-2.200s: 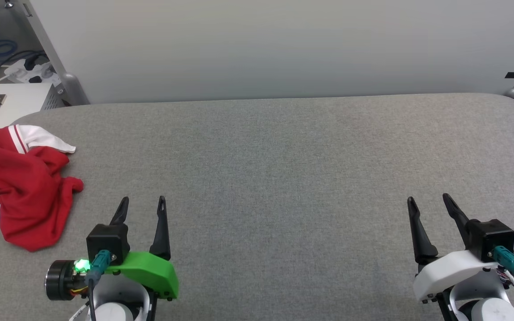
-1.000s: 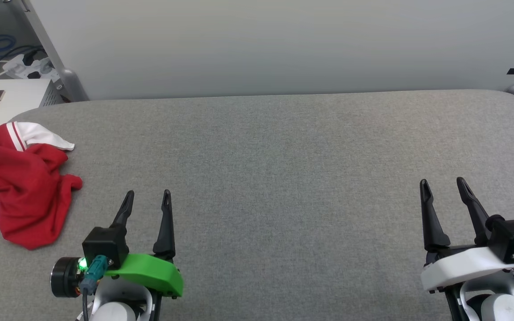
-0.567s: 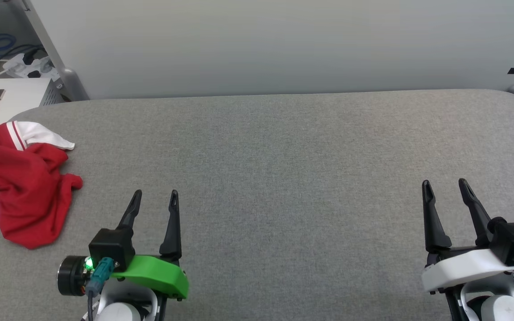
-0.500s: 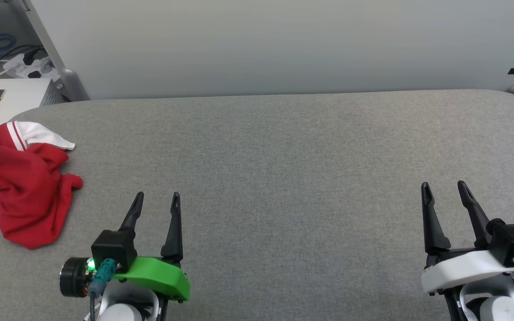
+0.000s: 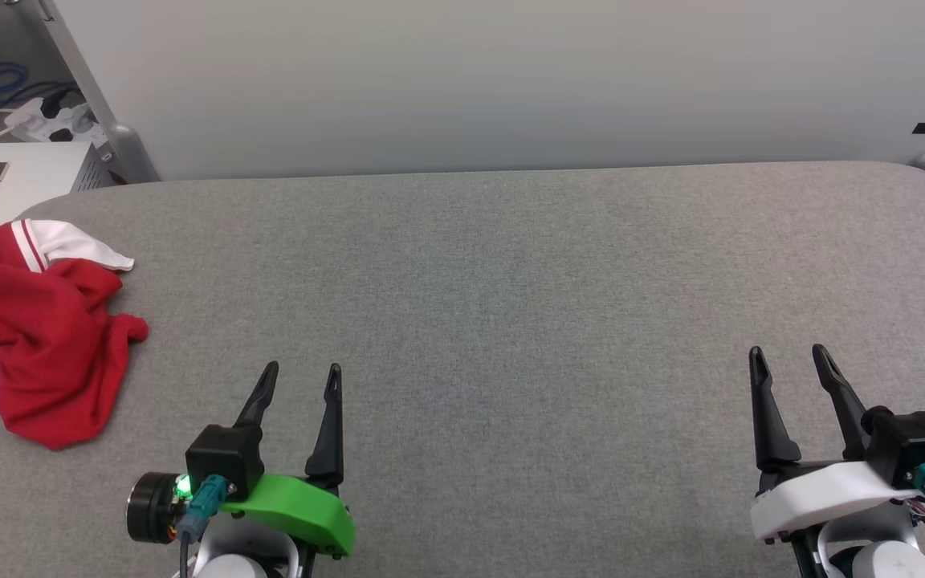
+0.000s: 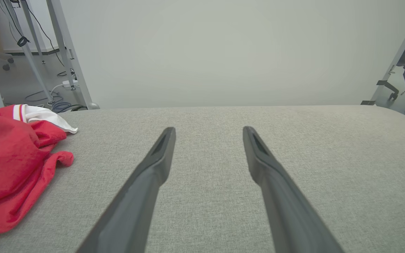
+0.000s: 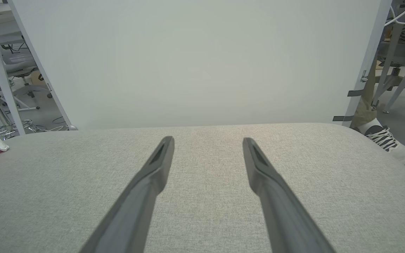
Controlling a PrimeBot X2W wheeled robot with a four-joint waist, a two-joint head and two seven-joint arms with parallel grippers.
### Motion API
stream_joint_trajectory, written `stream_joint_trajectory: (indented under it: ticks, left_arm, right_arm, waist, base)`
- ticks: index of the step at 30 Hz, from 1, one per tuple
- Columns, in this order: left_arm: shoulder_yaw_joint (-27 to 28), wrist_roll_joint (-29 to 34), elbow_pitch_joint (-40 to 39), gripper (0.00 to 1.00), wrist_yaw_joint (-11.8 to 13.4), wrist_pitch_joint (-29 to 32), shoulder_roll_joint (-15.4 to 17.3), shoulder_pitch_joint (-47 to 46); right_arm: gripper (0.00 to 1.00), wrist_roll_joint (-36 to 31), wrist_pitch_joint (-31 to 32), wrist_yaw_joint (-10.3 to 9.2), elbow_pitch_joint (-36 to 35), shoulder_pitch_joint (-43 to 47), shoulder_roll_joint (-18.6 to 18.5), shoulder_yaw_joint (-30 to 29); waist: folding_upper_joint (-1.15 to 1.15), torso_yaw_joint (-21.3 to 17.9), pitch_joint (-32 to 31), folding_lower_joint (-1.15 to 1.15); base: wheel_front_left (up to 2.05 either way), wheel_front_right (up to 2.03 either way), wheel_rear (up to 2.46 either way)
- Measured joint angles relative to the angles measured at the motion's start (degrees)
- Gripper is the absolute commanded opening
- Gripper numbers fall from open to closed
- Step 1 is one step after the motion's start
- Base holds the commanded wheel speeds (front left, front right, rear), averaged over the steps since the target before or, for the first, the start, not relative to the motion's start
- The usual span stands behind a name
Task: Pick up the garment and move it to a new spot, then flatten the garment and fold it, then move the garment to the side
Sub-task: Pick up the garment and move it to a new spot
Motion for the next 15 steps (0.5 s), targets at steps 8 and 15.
stream_joint_trajectory:
  ticks: [8,15]
  left_arm:
    - [-0.4,-0.5,0.7,1.0,-0.2,-1.1,0.0,0.0]
    - [-0.8,-1.2,1.1,1.0,-0.3,-1.9,0.0,0.0]
  right_arm:
    - [1.0,0.8,-1.0,0.0,0.6,0.0,0.0,0.0]
    - [1.0,1.2,-1.6,0.0,0.9,0.0,0.0,-0.1]
  waist:
    - [0.0,-0.1,0.0,0.0]
    - [0.0,0.2,0.2,0.0]
  base:
    - [0.0,0.0,0.0]
    - [0.0,0.0,0.0]
